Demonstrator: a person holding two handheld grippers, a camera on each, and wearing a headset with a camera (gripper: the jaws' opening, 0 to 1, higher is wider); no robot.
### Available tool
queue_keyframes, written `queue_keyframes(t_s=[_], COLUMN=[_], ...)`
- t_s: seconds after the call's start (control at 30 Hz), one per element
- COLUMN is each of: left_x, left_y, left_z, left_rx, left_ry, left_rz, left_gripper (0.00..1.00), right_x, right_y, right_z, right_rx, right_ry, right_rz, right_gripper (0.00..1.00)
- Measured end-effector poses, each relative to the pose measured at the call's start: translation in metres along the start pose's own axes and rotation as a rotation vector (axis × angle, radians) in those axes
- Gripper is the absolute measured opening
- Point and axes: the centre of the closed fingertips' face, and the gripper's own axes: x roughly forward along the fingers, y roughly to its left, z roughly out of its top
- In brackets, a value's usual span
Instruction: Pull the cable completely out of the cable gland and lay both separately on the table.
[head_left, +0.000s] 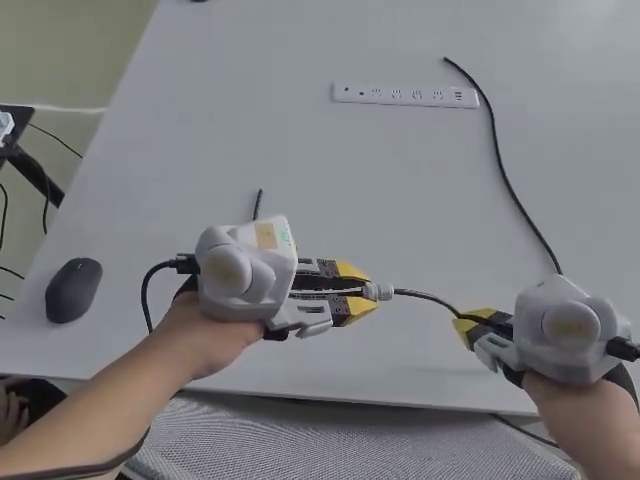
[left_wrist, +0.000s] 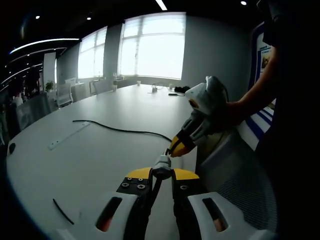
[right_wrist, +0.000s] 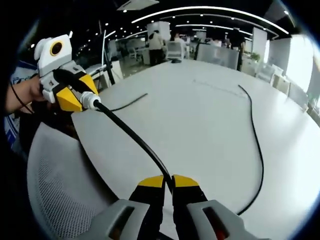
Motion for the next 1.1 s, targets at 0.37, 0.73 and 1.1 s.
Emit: queue_keyframes(t_s=[0.37,0.73,1.1], left_x=[-0.003,-0.001,0.001], left_y=[0.005,0.006,0.003], left_z=[0.001,0.000,-0.003], left_rx=[-0.002,-0.004,-0.001], left_ry=[-0.001,0.005,0.026], left_rz=[0.010,-0.001,-0.024], left_gripper=[0.15,0.15,0.15], right_x=[-0.007,-0.020,-0.020], right_y=[0.002,0.016,0.061], right_z=[0.004,0.024,0.064], right_rx=[-0.057,-0.189,-0.440], right_ry=[-0.033,-0.081,-0.130], right_rz=[-0.002,-0.002,0.052], right_gripper=[0.01,0.05,0.15])
